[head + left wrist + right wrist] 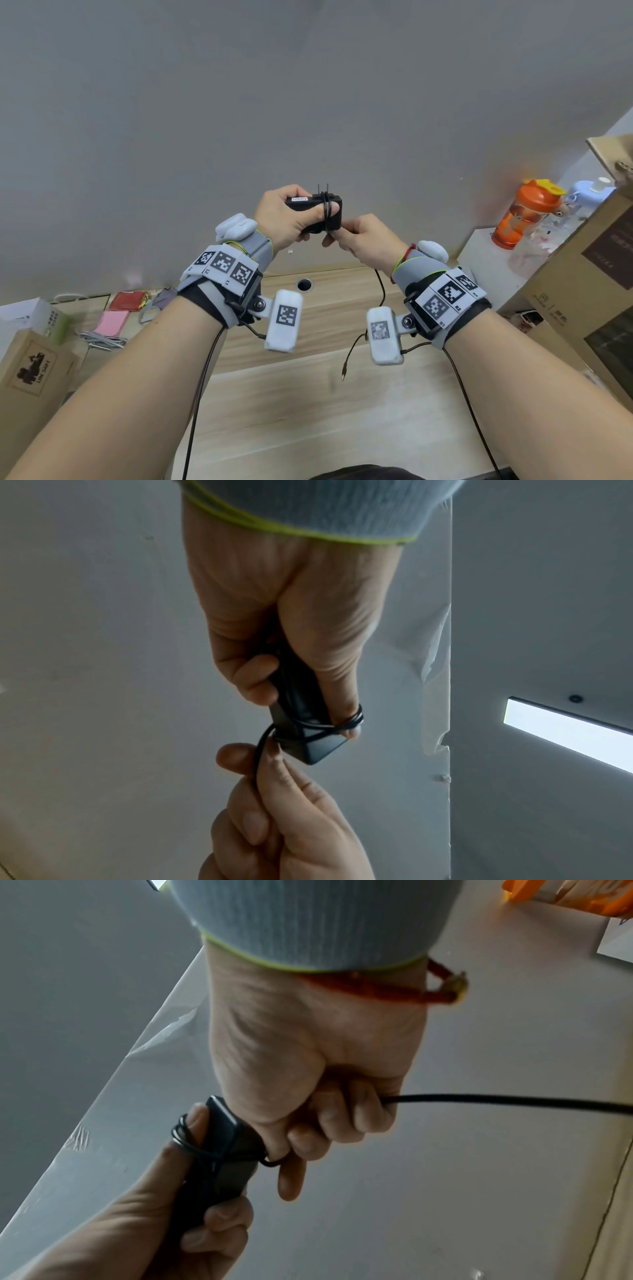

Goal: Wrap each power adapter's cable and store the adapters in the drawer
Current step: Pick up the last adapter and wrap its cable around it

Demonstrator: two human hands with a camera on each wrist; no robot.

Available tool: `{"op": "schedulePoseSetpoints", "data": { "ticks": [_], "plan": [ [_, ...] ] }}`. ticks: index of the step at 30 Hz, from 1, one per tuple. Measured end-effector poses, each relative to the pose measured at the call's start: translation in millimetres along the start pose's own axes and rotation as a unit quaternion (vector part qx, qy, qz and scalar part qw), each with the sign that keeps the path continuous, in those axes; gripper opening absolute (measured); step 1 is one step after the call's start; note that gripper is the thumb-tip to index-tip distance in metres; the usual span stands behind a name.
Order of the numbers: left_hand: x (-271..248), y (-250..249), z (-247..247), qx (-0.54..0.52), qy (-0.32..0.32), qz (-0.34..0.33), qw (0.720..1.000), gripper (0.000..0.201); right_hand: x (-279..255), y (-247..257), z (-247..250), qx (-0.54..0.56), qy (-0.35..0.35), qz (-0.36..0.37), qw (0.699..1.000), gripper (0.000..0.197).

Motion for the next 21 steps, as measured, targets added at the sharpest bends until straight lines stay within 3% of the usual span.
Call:
{"op": "schedulePoseSetpoints", "data": {
  "ticks": [3, 7, 11, 17, 21],
  "plan": [
    [4.4, -0.1, 8.4, 0.004, -0.034, 0.004, 0.999, 0.036, -3.4, 8.5, -8.0, -0.018, 0.04, 0.024, 0.999, 0.028],
    [8.1, 5.0, 15.6, 0.086, -0.062, 0.011, 0.994, 0.043, -4.8, 22.7, -7.1, -0.039, 0.065, 0.036, 0.996, 0.027],
    [9.1, 13.1, 20.0, 0.179, -0.074, 0.011, 0.981, 0.039, -4.1, 34.4, 5.3, -0.035, 0.051, 0.048, 0.997, 0.024],
    [1.9, 17.7, 7.9, 0.252, -0.024, -0.004, 0.967, 0.029, 5.7, 31.7, 29.6, -0.024, -0.018, 0.062, 0.998, 0.021],
    [-2.2, 12.9, -5.1, 0.277, 0.029, -0.022, 0.96, 0.036, 10.3, 24.7, 43.9, 0.005, -0.067, 0.053, 0.996, 0.016]
  ]
}}
Point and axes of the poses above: each hand's wrist, its own x-axis towards the middle knuckle, its own z-axis out of the back of the hand, y = z × x, the point moved 7 cm from there along x, towards the middle knuckle, and after that the axes turned 13 degrees about z, right-handed, at the moved point
